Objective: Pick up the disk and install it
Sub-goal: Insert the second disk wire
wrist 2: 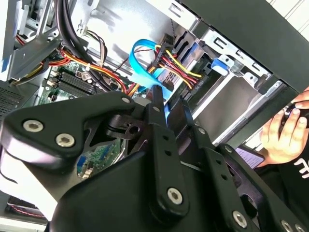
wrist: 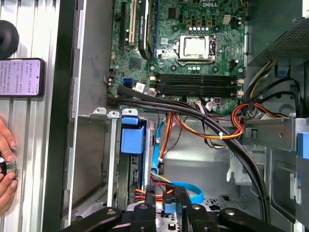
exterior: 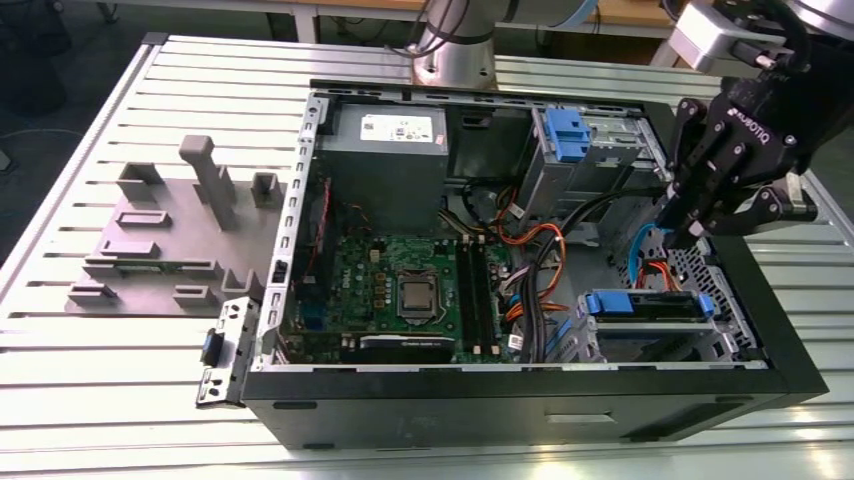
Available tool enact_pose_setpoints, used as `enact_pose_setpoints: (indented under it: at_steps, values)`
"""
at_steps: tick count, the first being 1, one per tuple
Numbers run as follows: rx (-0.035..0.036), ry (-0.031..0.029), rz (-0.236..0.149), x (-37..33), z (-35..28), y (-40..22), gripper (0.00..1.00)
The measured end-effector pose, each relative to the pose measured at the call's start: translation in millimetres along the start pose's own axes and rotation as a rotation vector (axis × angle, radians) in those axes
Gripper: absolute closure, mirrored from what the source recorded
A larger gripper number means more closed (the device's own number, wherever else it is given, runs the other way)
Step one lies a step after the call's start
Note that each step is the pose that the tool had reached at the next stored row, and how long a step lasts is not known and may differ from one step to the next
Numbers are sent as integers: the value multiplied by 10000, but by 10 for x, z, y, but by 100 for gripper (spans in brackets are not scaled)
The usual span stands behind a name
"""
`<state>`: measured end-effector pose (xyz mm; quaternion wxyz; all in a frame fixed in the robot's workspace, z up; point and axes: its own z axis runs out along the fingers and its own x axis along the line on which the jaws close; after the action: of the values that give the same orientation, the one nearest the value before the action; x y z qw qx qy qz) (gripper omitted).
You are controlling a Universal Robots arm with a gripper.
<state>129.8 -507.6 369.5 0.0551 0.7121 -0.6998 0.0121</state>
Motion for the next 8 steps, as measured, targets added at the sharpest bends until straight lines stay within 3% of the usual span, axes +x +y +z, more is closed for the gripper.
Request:
enact_pose_setpoints:
  at_steps: [8]
  values:
    - [0, -2, 0, -8, 78, -5, 69]
